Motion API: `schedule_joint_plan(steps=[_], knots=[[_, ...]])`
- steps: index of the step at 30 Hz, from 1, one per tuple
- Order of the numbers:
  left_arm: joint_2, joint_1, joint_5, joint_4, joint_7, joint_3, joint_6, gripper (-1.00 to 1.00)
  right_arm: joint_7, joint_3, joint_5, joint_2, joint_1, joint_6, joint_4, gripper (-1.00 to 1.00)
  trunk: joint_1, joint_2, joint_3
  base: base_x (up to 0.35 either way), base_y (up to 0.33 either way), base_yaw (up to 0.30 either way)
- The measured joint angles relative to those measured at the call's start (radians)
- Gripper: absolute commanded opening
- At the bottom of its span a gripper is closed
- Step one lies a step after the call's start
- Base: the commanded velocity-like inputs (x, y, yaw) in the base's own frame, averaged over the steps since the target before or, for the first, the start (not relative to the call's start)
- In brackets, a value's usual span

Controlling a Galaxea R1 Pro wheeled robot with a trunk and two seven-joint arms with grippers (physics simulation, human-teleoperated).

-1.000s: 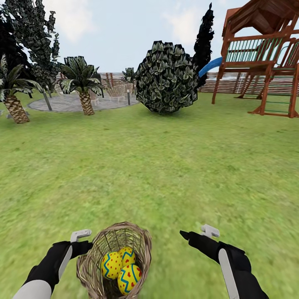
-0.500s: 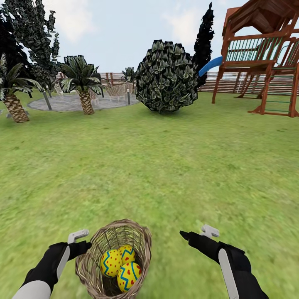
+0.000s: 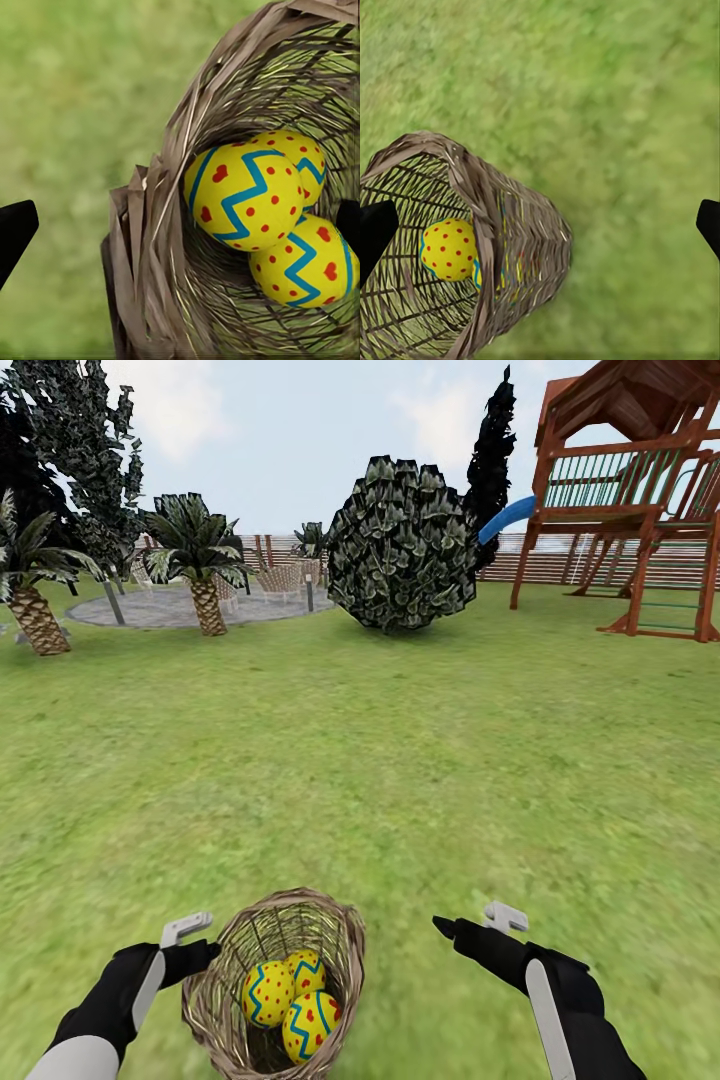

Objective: Take the three Easter eggs out of the wicker basket on the lawn in the garden, then place them on the lawn next to a single tree (choose any tree) so that all three eggs are next to the same tree and none are left in the basket.

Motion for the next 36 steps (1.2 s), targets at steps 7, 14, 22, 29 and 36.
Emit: schedule_joint_plan(steps=[7, 14, 22, 29, 36], knots=[[0.000, 0.000, 0.027, 0.000, -0.001, -0.003, 0.010, 1.00, 0.000, 0.000, 0.001, -0.001, 0.000, -0.020, 0.000, 1.00, 0.008, -0.014, -0.006, 0.000, 0.000, 0.000], [0.017, 0.000, 0.030, 0.000, -0.003, -0.001, 0.009, 1.00, 0.000, 0.000, 0.001, -0.001, 0.000, -0.023, 0.001, 1.00, 0.034, -0.063, -0.028, 0.000, 0.000, 0.000], [0.023, 0.000, 0.030, 0.000, 0.001, -0.001, 0.009, 1.00, 0.000, 0.000, 0.001, -0.001, 0.000, -0.025, 0.002, 1.00, 0.054, -0.098, -0.044, 0.000, 0.000, 0.000], [0.023, 0.000, 0.030, 0.000, -0.001, -0.001, 0.009, 1.00, 0.000, 0.000, 0.001, -0.001, 0.000, -0.025, 0.002, 1.00, 0.065, -0.119, -0.053, 0.000, 0.000, 0.000], [0.023, 0.000, 0.030, 0.000, -0.001, -0.001, 0.009, 1.00, 0.000, 0.000, 0.001, -0.001, 0.000, -0.025, 0.002, 1.00, 0.092, -0.168, -0.075, 0.000, 0.000, 0.000]])
